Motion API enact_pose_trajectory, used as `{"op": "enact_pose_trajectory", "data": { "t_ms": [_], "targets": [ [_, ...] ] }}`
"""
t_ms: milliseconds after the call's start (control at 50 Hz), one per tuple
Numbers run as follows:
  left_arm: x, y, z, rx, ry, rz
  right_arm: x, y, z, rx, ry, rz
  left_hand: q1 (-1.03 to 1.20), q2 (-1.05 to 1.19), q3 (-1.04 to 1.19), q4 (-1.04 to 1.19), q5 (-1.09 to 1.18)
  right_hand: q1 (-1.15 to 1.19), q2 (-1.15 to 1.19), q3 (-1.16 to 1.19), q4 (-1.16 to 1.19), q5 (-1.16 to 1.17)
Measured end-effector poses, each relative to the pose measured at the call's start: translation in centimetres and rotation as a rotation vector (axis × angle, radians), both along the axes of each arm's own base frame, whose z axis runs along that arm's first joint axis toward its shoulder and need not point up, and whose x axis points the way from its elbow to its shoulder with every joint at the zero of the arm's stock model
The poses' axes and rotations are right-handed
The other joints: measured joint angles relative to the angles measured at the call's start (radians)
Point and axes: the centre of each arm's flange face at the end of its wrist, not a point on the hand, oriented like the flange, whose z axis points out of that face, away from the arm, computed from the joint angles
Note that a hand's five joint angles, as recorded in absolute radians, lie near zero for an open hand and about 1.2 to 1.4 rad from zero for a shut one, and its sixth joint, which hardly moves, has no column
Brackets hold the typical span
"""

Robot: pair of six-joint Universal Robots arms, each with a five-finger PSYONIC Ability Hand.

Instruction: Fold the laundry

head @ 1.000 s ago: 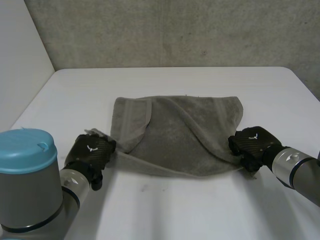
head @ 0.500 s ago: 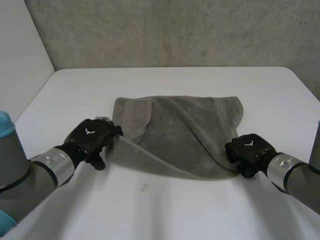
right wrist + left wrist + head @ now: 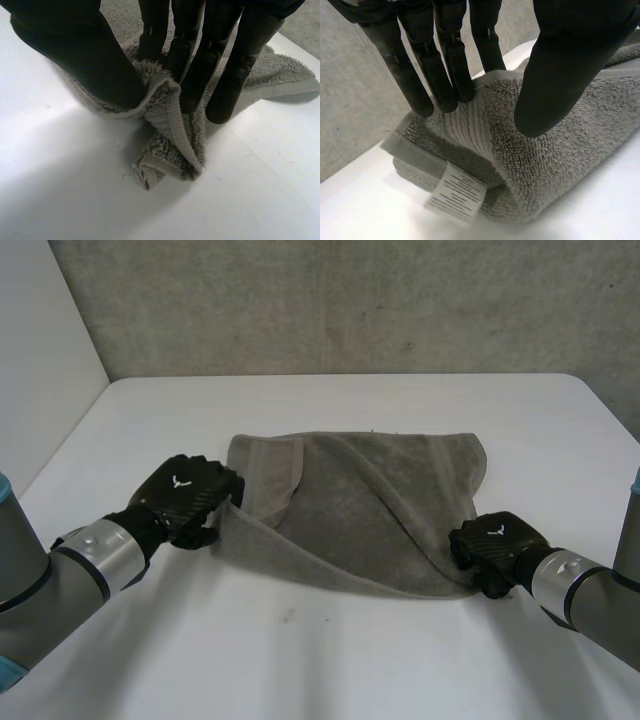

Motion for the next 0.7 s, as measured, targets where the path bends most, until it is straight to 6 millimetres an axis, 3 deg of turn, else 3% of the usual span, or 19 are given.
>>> {"op": "enact_pose_trajectory", "data": {
  "t_ms": [60, 120, 220, 560, 700],
  "targets": [
    [-0.1, -0.07, 0.18, -0.013, 0.005, -0.001, 0.0, -0.01, -0.06, 0.001, 0.001, 0.0, -0.163, -0.157, -0.156, -0.139, -0.134, 0.0, 0.0, 0.0, 0.0, 0.0],
    [-0.13, -0.01, 0.26, -0.017, 0.006, -0.002, 0.0, -0.03, -0.1, 0.002, 0.001, 0.001, -0.445, -0.424, -0.421, -0.425, -0.428, 0.0, 0.0, 0.0, 0.0, 0.0],
    [-0.29, 0.33, 0.69, -0.03, 0.008, -0.011, 0.0, -0.04, -0.27, 0.008, 0.003, 0.0, -0.571, -0.575, -0.574, -0.576, -0.574, 0.0, 0.0, 0.0, 0.0, 0.0],
    [-0.31, 0.27, 1.03, -0.053, 0.001, -0.019, -0.01, -0.05, -0.47, 0.015, 0.004, -0.001, -0.6, -0.607, -0.6, -0.605, -0.603, 0.0, 0.0, 0.0, 0.0, 0.0],
    [0.07, 0.7, 0.3, -0.007, -0.017, -0.009, 0.0, -0.04, -0.53, 0.017, 0.004, 0.0, -0.596, -0.581, -0.58, -0.581, -0.58, 0.0, 0.0, 0.0, 0.0, 0.0]
  ]
}}
